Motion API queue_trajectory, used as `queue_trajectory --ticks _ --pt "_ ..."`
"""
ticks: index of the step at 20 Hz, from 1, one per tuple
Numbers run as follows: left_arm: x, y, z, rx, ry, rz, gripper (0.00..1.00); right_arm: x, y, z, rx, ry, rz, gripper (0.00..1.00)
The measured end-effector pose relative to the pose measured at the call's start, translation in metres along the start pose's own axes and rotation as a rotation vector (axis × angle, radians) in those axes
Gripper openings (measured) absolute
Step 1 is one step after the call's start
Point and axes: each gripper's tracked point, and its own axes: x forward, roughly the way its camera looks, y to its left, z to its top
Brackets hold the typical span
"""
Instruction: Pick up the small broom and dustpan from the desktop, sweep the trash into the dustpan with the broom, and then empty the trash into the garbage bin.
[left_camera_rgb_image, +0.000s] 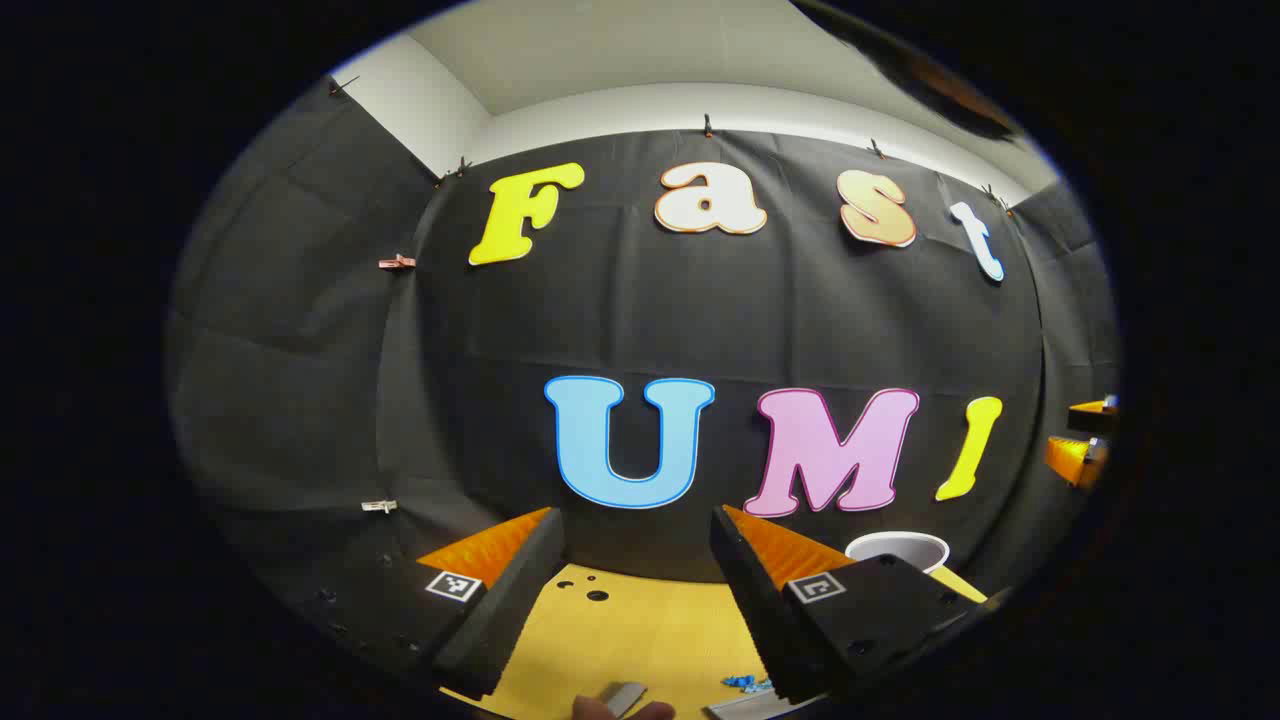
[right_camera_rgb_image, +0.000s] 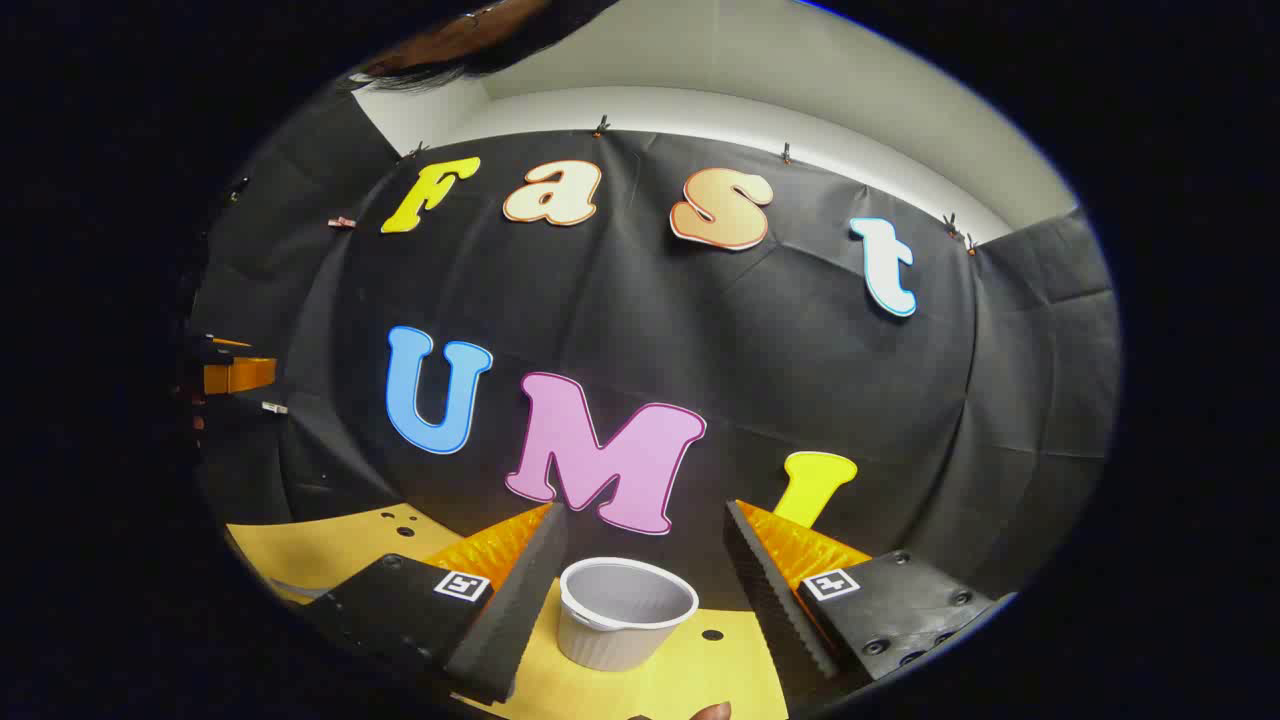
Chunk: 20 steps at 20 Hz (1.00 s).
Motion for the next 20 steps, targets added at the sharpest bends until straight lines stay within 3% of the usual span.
queue_trajectory --ticks 4,10,11,12,14,20 --pt "0.01 0.0 -0.033 -0.031 0.039 -0.047 0.95 -0.009 0.024 -0.014 -0.002 0.037 -0.004 0.97" --pt "0.013 0.002 -0.059 0.0 0.048 -0.086 0.95 -0.018 0.051 -0.033 0.025 0.069 0.015 0.97" --pt "0.012 0.001 -0.063 0.008 0.048 -0.094 0.95 -0.02 0.056 -0.037 0.025 0.077 0.025 0.93" --pt "0.013 0.0 -0.066 0.018 0.05 -0.101 0.95 -0.022 0.063 -0.042 0.03 0.082 0.042 0.98" --pt "0.012 -0.001 -0.073 0.042 0.055 -0.119 0.95 -0.029 0.081 -0.057 0.061 0.107 0.094 0.97" --pt "0.007 0.001 -0.115 0.092 0.124 -0.146 0.95 -0.062 0.138 -0.16 0.103 0.388 0.222 0.98"
